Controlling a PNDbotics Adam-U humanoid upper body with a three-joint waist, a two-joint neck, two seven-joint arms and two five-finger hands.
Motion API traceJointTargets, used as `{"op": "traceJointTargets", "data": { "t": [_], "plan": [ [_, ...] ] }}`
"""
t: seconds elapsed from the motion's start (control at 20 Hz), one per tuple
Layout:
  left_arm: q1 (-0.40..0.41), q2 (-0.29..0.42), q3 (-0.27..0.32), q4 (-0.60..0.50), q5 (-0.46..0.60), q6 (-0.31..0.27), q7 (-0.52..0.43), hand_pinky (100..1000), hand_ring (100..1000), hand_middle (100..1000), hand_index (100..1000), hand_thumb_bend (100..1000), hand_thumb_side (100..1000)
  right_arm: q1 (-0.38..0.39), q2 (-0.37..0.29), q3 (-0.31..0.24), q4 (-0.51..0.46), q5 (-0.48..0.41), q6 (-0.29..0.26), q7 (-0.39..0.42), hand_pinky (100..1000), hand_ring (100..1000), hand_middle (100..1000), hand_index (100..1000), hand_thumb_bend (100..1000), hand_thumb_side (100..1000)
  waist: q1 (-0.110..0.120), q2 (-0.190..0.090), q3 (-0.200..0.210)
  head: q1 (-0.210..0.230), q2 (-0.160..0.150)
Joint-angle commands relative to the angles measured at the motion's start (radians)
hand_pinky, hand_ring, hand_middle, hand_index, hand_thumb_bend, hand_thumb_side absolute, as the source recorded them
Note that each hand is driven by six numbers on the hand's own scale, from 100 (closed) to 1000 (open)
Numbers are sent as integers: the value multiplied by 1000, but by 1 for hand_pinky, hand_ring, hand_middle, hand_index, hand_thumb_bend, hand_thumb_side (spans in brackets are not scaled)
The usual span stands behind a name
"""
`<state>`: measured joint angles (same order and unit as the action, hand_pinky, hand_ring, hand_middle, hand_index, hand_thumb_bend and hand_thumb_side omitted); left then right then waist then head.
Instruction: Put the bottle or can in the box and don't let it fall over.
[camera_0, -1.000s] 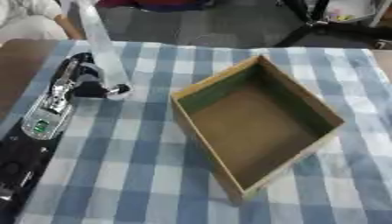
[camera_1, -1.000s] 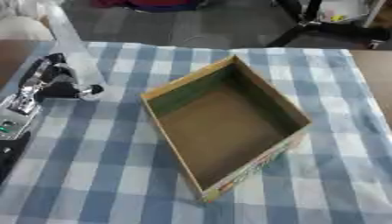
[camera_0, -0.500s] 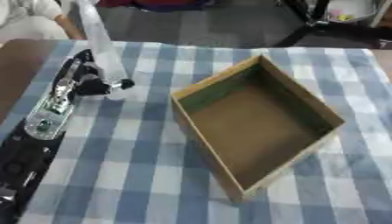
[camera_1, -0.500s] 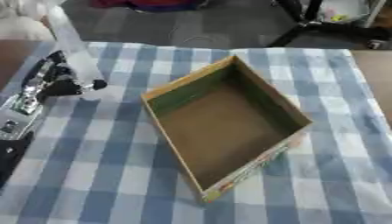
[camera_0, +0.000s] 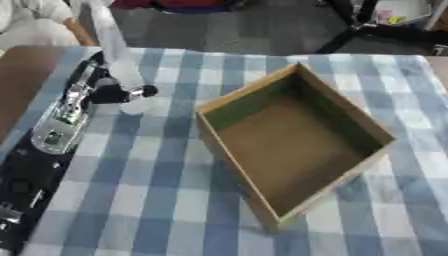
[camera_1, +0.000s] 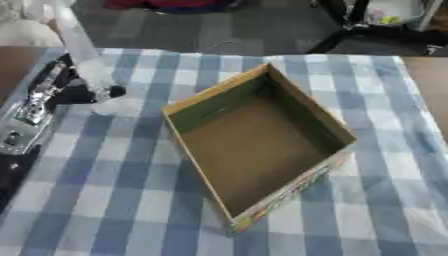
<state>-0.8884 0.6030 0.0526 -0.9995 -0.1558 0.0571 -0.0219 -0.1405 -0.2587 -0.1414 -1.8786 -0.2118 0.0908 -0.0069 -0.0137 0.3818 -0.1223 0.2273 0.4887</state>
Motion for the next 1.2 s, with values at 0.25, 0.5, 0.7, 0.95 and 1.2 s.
{"op": "traceJointTargets", "data": {
  "t": [0.25,0.5,0.7,0.95,1.2],
  "plan": [
    [-31,10,-4,-8,-18,-1,-3,942,612,725,895,994,293,-4,-15,-10,-10,0,-1,3,828,901,1000,854,100,782,1,-23,-2,4,-17],
    [-37,3,-6,-5,-20,2,1,939,607,717,882,987,286,-3,-14,-10,-10,-1,-1,3,828,901,1000,854,100,782,0,-22,-4,6,-19],
    [-41,-1,-6,-3,-15,4,8,938,605,715,878,982,284,-4,-14,-9,-9,-1,-1,3,828,901,1000,854,100,783,0,-22,-4,8,-21],
    [-43,-4,-7,1,-12,4,7,940,607,717,877,973,287,-4,-13,-9,-8,-1,-1,3,828,901,1000,854,100,784,0,-21,-5,10,-23],
    [-46,-8,-9,4,-14,2,1,941,609,719,870,968,288,-5,-13,-9,-9,-1,-1,4,828,901,1000,854,100,784,-1,-21,-5,10,-26]
  ]
}}
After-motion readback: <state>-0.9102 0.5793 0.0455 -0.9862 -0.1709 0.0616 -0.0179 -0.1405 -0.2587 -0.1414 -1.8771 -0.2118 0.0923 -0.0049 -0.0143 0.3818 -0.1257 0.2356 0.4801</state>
